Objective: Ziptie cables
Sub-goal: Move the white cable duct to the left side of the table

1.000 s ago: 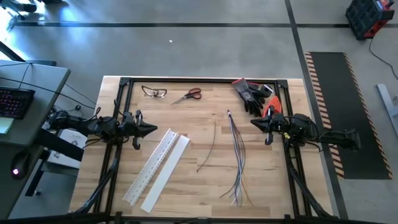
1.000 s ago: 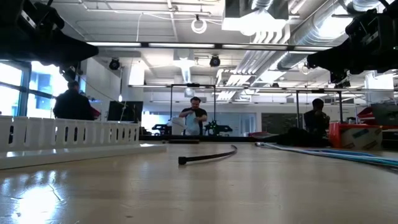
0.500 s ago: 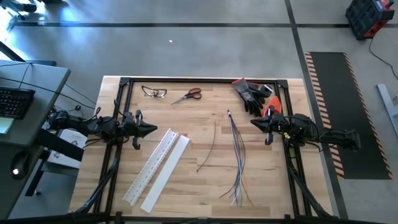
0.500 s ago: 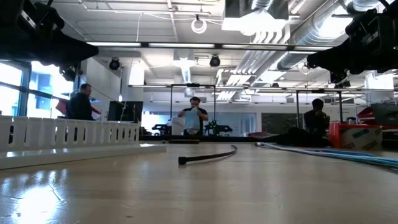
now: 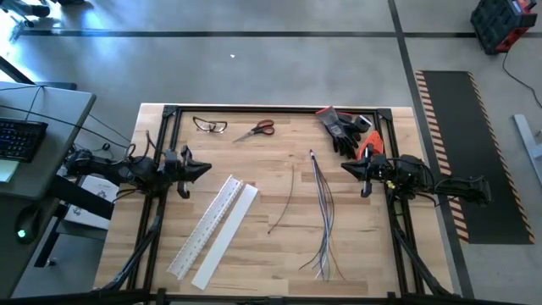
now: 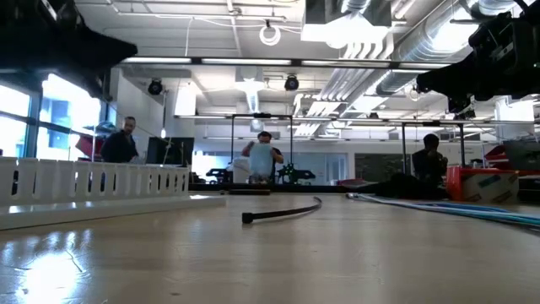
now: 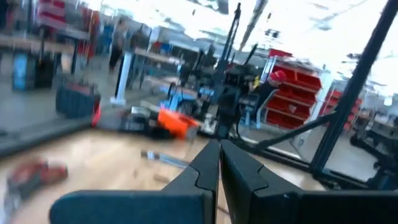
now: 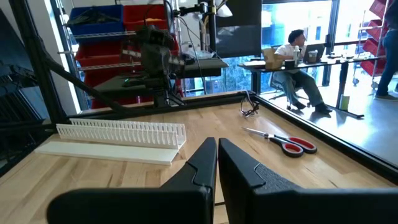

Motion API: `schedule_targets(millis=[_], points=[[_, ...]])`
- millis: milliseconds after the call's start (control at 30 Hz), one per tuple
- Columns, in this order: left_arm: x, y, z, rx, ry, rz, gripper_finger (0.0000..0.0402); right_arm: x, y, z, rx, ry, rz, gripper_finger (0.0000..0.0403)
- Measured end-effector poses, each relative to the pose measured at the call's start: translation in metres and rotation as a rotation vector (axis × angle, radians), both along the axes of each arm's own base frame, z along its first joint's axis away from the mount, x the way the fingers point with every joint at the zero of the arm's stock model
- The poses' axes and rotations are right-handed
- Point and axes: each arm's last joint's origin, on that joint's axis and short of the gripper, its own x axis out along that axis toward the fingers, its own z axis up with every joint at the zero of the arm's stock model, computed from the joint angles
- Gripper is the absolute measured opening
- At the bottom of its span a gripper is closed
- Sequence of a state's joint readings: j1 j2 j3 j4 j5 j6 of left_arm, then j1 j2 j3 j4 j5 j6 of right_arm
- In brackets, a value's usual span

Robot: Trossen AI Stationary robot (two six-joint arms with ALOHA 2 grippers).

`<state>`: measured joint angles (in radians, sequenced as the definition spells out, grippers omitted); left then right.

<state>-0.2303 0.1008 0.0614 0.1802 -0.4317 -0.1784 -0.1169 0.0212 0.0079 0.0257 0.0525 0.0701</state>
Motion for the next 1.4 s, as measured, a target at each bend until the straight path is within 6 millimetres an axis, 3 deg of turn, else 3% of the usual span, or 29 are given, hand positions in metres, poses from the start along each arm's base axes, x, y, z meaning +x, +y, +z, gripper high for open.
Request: schedule_targets(millis=[133, 333, 567, 833, 1233, 1400], points=[[0.009, 0.001, 0.024, 0.115, 0.222, 0.141, 0.0010, 0.000, 0.000, 0.000, 0.000, 0.000, 0.000, 0.0000], [0.048, -0.003, 0.033, 0.198, 0.659, 0.296, 0.0062, 0.000, 0.000, 0.000, 0.000, 0.000, 0.000, 0.0000], [0.096, -0.012, 0.019, 0.049, 0.890, 0.288, 0.0155, 0.000, 0.000, 0.000, 0.000, 0.000, 0.000, 0.0000], [0.115, -0.019, -0.009, -0.214, 1.023, 0.338, 0.0232, 0.000, 0.000, 0.000, 0.000, 0.000, 0.000, 0.0000], [0.114, -0.038, -0.038, -0.481, 1.128, 0.427, 0.0239, 0.000, 0.000, 0.000, 0.000, -0.001, 0.000, 0.0000], [0.116, -0.042, -0.053, -0.552, 1.209, 0.433, 0.0209, 0.000, 0.000, 0.000, 0.000, 0.000, 0.000, 0.0000]])
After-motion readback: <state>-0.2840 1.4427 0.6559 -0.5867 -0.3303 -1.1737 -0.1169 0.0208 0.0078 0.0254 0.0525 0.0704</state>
